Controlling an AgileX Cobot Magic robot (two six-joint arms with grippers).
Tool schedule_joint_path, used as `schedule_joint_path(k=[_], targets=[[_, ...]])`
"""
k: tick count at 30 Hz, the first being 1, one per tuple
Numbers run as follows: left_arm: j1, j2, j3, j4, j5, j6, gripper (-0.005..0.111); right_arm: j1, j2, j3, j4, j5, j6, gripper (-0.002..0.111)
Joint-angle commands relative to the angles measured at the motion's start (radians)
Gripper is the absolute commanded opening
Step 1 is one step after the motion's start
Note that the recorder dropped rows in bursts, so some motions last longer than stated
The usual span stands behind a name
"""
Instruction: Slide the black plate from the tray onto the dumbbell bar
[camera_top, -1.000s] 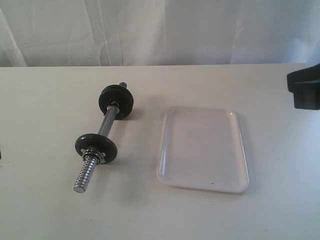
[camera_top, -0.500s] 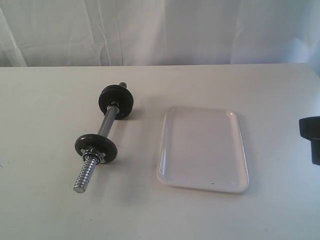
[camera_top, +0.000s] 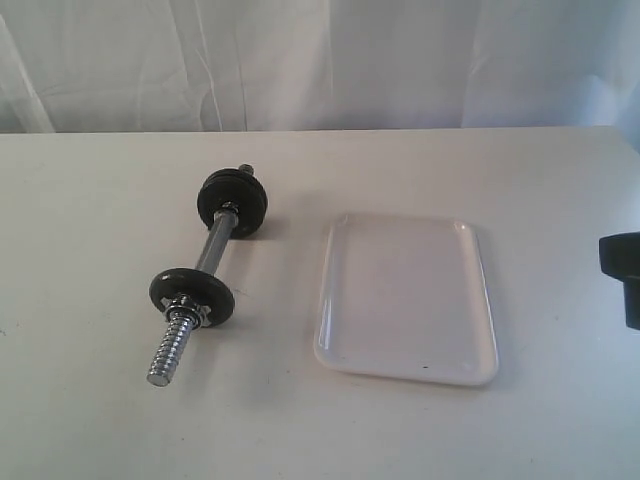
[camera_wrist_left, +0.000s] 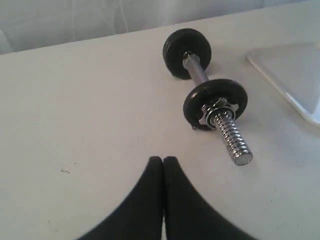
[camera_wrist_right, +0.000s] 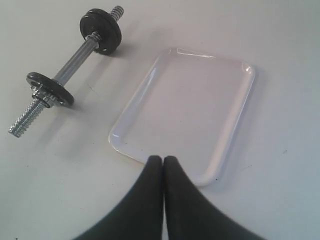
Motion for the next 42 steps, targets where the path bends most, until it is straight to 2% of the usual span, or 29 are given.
schedule_joint_path(k=[1, 6, 9, 14, 42], targets=[[0.032, -0.007, 0.009, 0.082, 0.154, -0.005, 0.000, -0.006, -0.004, 0.004, 0.002, -0.006, 0.001, 0.000], [0.032, -0.007, 0.065, 0.103, 0.120, -0.007, 0.000, -0.006, -0.004, 0.004, 0.002, -0.006, 0.001, 0.000], [0.030, -0.007, 0.110, 0.170, 0.082, -0.003, 0.000, -0.006, -0.004, 0.004, 0.002, -0.006, 0.001, 0.000], [0.029, -0.007, 0.110, 0.251, -0.070, -0.003, 0.000, -0.006, -0.004, 0.004, 0.002, -0.006, 0.001, 0.000], [0.029, -0.007, 0.110, 0.273, -0.060, -0.003, 0.000, -0.006, -0.004, 0.004, 0.002, -0.006, -0.001, 0.000]])
